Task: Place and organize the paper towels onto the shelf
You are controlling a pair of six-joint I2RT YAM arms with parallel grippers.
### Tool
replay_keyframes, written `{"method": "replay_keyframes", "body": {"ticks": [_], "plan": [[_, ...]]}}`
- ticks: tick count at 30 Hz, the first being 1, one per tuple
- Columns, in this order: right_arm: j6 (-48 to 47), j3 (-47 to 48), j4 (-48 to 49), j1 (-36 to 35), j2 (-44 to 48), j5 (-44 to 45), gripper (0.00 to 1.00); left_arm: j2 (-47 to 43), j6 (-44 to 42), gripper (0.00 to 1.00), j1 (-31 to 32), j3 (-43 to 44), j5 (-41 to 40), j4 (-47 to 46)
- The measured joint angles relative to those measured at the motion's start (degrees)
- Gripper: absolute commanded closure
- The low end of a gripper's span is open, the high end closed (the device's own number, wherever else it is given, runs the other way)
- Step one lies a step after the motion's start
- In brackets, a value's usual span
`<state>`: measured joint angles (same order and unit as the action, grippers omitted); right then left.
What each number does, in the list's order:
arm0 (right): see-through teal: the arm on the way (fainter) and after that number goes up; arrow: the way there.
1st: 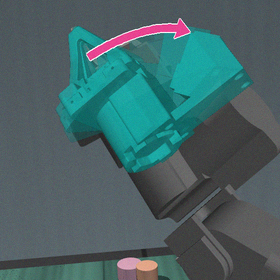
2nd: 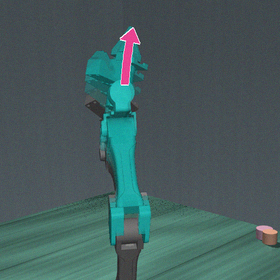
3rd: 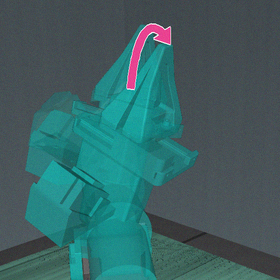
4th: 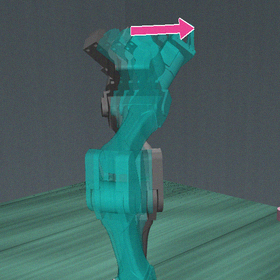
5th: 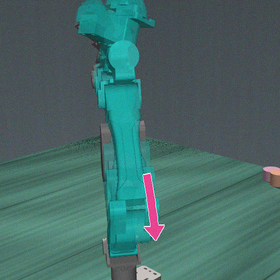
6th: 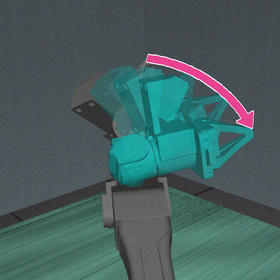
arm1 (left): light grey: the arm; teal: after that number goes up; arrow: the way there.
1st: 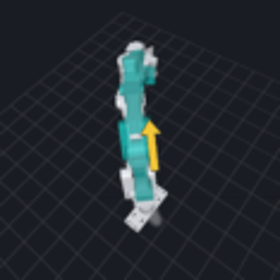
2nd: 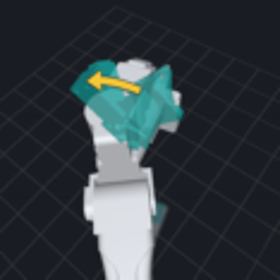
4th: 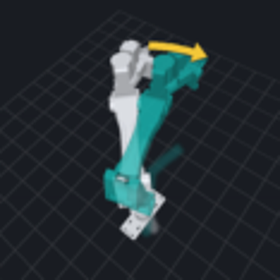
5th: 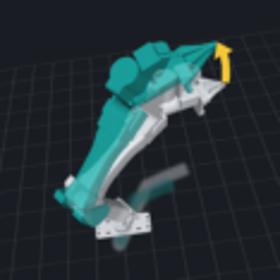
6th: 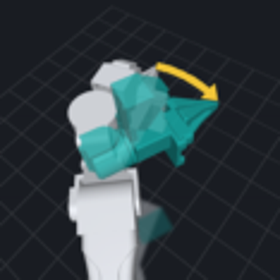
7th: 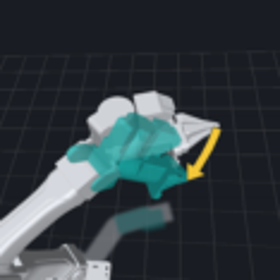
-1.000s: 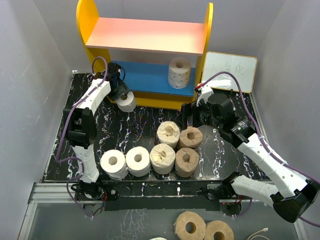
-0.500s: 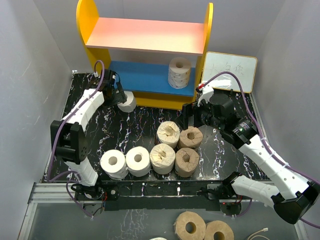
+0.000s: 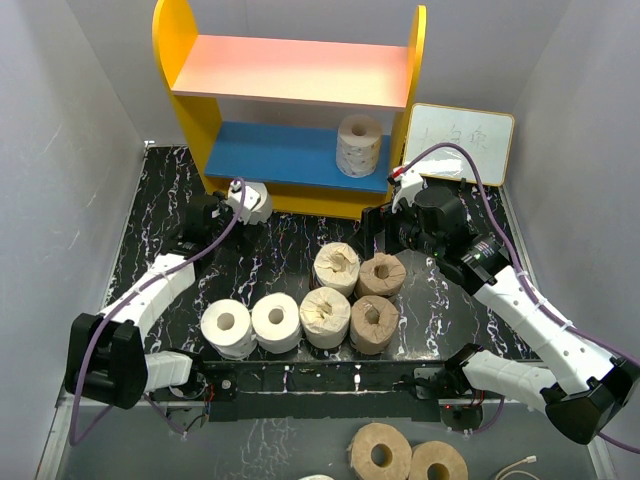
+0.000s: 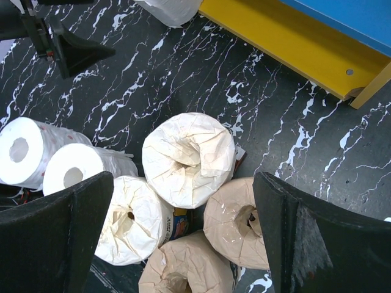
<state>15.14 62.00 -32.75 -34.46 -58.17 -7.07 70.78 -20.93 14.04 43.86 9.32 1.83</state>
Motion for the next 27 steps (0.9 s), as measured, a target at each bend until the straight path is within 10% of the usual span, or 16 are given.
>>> {"method": "replay_keyframes", "body": {"ticks": [14,27], "plan": [[0.44,0.00,1.14,0.00,-0.15,0.72,0.02,14.25,1.11,0.01,0.11,0.00,10.80,-14.88],[0.28,0.07,-0.28,0.00,0.44,2.62,0.02,21.99,6.73,0.01,0.13,5.66,4.90,-26.73]]}}
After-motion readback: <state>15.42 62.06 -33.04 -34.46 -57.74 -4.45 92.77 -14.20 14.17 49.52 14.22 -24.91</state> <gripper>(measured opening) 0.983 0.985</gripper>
